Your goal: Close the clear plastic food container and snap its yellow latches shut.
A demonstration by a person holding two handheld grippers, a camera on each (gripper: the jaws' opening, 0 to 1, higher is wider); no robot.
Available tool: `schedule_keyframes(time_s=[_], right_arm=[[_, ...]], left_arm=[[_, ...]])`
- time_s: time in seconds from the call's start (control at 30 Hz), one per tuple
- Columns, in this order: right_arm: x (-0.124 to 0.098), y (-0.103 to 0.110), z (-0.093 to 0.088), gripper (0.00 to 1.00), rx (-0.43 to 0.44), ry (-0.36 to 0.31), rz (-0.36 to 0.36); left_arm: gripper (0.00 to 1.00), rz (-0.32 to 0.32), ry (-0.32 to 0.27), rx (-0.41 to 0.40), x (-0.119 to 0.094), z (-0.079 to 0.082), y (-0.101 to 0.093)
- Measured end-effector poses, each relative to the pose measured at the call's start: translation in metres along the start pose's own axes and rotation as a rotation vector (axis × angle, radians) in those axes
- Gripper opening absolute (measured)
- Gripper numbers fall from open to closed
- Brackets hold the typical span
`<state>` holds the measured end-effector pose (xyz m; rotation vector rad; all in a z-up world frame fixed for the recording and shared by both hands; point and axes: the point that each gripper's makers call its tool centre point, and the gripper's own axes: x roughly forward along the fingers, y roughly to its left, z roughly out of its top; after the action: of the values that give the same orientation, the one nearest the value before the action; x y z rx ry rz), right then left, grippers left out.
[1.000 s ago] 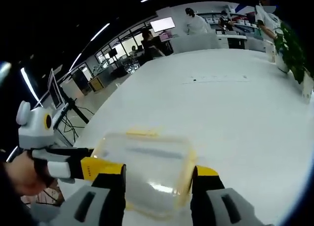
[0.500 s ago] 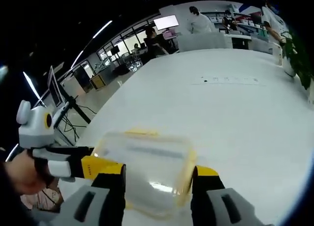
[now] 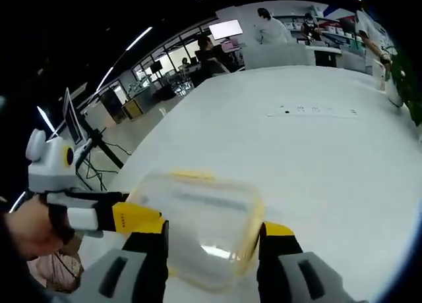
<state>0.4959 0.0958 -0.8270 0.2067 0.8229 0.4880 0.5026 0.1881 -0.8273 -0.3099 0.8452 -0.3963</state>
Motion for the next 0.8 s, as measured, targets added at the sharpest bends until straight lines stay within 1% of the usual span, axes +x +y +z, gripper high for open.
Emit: schedule_keyframes(time_s=[0.23,0.47,0.67,0.77,0.8], right_arm=[[0.004,0.0,0.003,0.53,-0.002,-0.001,0.007],[0.005,0.001,0.004,0.54,-0.004,-0.02,0.014],[0.005,0.001,0.004,0.55,-0.009,-0.008,0.025],[0.004,-0.002,0.005,0.58,-0.031,-0.019,0.01],[0.004,-0.003,0.006,0.59,-0.032,-0.024,0.003]], left_arm=[[0.55,0.007,-0.013,-0.009,0.001,0.003,0.003],[0.55,0.01,-0.028,-0.015,0.0,0.005,0.006],[0.56,-0.001,-0.037,-0.011,0.0,0.004,0.006],[0.56,-0.002,-0.042,-0.017,-0.002,0.007,0.011],[0.56,0.008,-0.058,-0.014,-0.003,0.009,0.015]])
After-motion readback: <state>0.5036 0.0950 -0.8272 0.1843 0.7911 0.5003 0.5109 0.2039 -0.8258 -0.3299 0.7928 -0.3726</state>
